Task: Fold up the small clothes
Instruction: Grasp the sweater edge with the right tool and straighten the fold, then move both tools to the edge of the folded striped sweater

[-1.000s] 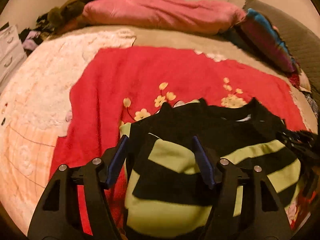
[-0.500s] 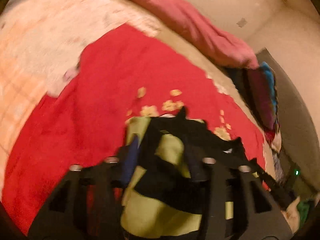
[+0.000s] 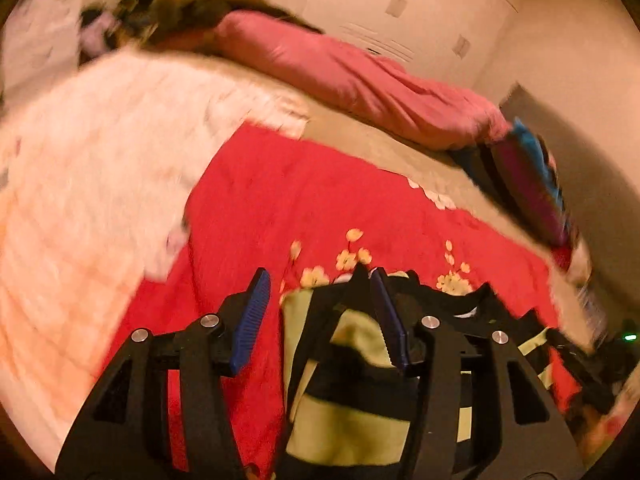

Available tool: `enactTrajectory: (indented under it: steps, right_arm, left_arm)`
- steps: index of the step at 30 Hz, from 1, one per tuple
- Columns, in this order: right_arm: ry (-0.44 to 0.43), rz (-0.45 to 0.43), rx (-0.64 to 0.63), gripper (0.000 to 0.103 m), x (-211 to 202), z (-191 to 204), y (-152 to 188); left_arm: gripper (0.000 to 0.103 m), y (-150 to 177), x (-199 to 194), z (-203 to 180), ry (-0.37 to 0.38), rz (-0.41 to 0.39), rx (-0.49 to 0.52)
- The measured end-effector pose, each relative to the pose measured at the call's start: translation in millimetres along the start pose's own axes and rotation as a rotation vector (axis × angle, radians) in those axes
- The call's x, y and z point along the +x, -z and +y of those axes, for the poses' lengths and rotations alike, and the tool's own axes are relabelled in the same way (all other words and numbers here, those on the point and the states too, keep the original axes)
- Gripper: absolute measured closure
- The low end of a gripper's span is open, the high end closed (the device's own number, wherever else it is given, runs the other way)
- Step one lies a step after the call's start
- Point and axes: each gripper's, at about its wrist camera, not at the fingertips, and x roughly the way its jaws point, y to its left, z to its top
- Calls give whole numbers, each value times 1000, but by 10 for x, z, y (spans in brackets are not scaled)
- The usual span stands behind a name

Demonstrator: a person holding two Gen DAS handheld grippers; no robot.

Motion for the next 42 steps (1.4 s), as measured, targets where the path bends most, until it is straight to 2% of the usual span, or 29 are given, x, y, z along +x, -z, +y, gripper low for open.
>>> enactTrajectory:
  steps: [3,6,7,8,9,13,14,15,17,19,23,24,27,29,31,33,34,36,37,39,42]
  right_arm:
    - [-53,7,-114,57,-75,363,142]
    - [-73,49,-147,53,-43,562,269]
    - [-74,60,-143,53,-24,583,285]
    - [-66,80,-132,53,12,576,315]
    - [-48,102,-115,51,55,542,336]
    - [-44,156,-62,51,209,411,385]
    - [-43,160,-63,51,238,409,391]
    - [-37,160,-66,50,251,424,402]
    - [-31,162,-63,50,252,441,446]
    - [-32,160,-61,50,266,438,460]
    - [-51,154,-43,50,223,407,450]
    - [-62,146,-29,50,201,392,429]
    - [-73,84,11,41,16,316,385]
    - [-70,52,37,41,-100,239,359]
    - [-45,49,57,39,-142,164,352]
    - [23,89,82,39,-112,20,375]
    - [34,107,95,39,-80,-41,393]
    - [69,177,120,39,24,-160,457]
    - [54,195,142,39,52,-209,487]
    - [47,183,152,39,14,-217,490]
    - [36,163,153,37,-94,-188,471]
  left_arm:
    - [60,-107,143,-234,-41,55,118]
    - [61,-119,497,-358,-76,195,171]
    - [65,-93,618,-337,-91,228,167]
    - [88,-67,652,-304,-85,237,155]
    - [100,-54,689,-232,-37,247,106]
    - [100,-28,639,55,21,189,-74]
    - [98,-8,641,107,12,177,-98]
    - [85,13,639,169,-7,157,-117]
    - [68,44,610,254,-25,139,-150]
    - [68,58,520,331,21,117,-200]
    - [67,134,156,328,20,46,-190]
    - [63,197,40,298,16,37,-171]
    - [52,421,-166,219,-27,31,-143]
    - [50,566,-234,158,-39,41,-129]
    - [46,704,-235,17,-69,85,-52]
    - [46,861,-185,-125,-157,138,68]
    - [46,938,-133,-134,-183,165,92]
    - [43,1045,-31,-85,-201,211,94]
    - [43,1078,19,-27,-189,228,74]
    - [39,1074,11,32,-176,225,45]
    - [39,1083,-75,38,-177,218,39]
